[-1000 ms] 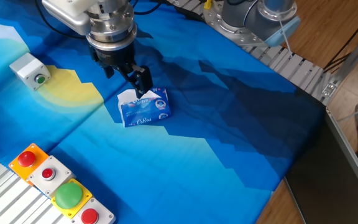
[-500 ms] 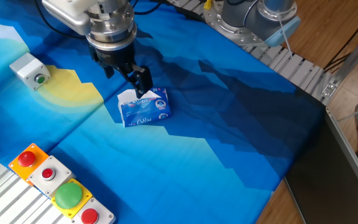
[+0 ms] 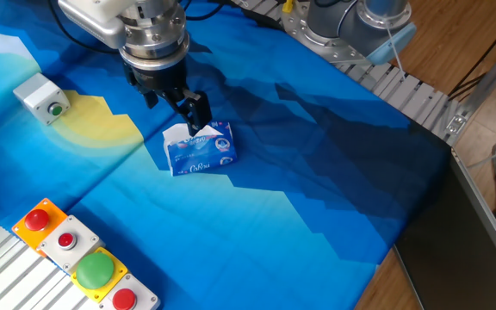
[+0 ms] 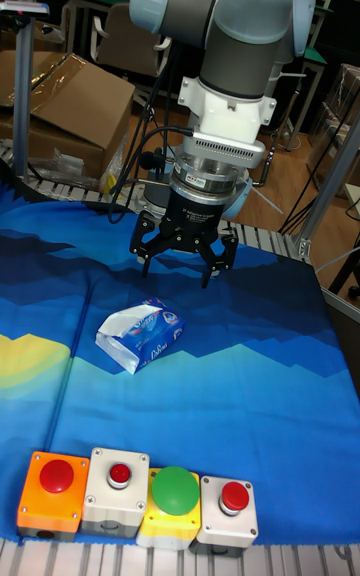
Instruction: Press the button horizontally
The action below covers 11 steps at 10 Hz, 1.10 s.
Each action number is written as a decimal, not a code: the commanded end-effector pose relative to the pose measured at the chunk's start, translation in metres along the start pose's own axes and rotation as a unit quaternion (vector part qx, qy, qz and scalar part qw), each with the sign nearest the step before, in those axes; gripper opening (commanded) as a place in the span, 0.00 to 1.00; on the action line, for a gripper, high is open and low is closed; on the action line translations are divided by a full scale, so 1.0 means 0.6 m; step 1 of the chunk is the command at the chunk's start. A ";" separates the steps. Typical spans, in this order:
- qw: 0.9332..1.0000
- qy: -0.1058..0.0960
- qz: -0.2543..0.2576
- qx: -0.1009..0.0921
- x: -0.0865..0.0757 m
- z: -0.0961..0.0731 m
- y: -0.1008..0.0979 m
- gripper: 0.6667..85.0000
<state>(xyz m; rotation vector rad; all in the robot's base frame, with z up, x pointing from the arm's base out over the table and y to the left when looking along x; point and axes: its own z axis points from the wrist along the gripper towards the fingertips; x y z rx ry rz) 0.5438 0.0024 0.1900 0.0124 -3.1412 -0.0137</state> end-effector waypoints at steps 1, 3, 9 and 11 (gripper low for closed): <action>0.998 -0.064 0.009 -0.025 -0.055 -0.004 0.026 0.00; 0.998 -0.063 0.009 -0.025 -0.054 -0.004 0.026 0.00; 0.999 -0.050 -0.006 0.001 -0.028 0.013 -0.011 0.00; 0.999 -0.048 -0.008 -0.002 -0.012 0.027 -0.020 0.00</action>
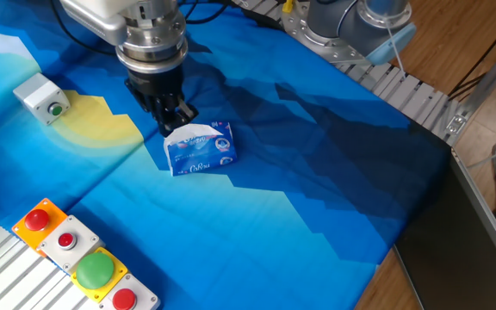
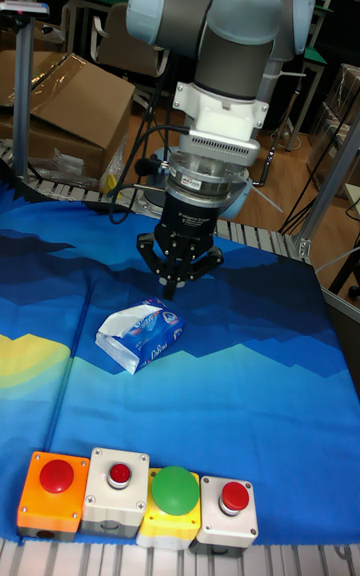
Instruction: Press the button horizontally
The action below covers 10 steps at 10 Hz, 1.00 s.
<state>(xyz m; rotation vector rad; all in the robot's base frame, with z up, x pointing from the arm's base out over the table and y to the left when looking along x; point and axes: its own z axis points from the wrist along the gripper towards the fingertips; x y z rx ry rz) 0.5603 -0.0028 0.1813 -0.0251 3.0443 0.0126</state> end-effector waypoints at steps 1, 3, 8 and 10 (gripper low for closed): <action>1.000 0.012 0.000 -0.004 0.029 0.012 -0.012 0.00; 1.000 0.024 0.007 -0.003 0.051 0.019 -0.018 0.00; 0.999 0.032 0.024 -0.004 0.079 0.044 -0.028 0.00; 0.999 0.031 0.020 0.005 0.078 0.044 -0.036 0.00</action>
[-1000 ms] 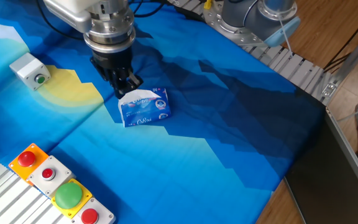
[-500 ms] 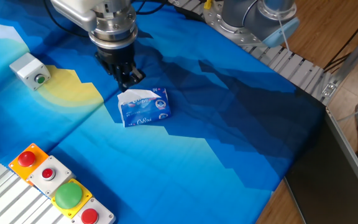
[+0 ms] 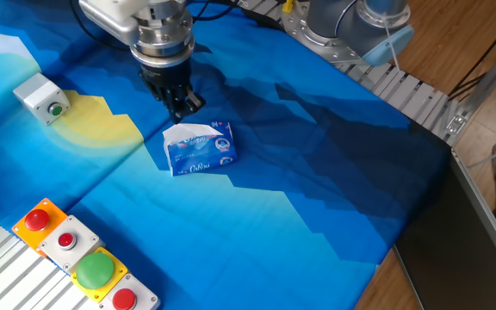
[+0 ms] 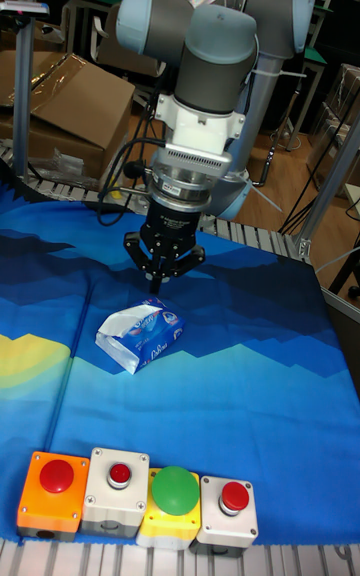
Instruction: Press the button horizontally
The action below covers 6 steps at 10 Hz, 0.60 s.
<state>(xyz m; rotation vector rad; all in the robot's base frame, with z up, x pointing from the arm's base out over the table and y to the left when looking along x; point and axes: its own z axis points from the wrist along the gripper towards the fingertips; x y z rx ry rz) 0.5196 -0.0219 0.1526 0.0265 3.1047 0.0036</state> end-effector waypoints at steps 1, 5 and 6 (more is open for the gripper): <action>1.000 -0.002 0.000 0.001 0.002 0.004 -0.005 0.00; 1.000 -0.010 -0.013 -0.024 -0.005 0.003 0.018 0.00; 1.000 0.006 -0.006 -0.007 0.008 0.003 0.003 0.00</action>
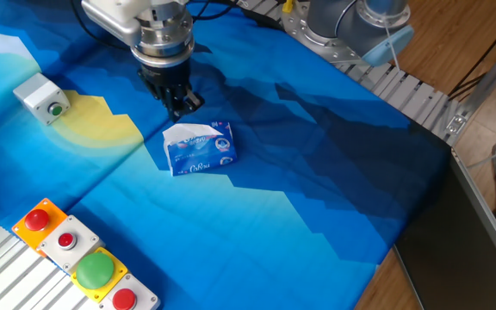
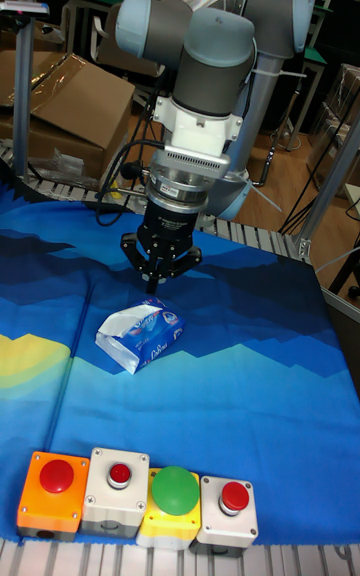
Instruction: Press the button horizontally
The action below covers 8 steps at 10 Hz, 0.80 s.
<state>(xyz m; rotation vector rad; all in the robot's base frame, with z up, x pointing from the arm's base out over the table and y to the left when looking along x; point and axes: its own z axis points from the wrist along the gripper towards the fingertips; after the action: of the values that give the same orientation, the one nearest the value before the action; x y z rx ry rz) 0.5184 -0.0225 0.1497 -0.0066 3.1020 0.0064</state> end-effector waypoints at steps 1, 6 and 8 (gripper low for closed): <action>0.999 0.016 0.025 -0.025 0.014 -0.002 0.021 0.00; 0.996 0.006 0.086 -0.003 0.005 -0.002 0.002 0.00; 0.999 0.010 0.033 0.000 0.005 0.004 -0.014 0.00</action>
<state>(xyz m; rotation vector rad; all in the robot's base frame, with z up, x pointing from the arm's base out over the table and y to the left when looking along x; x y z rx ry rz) 0.5147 -0.0235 0.1483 0.1649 3.1147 0.0168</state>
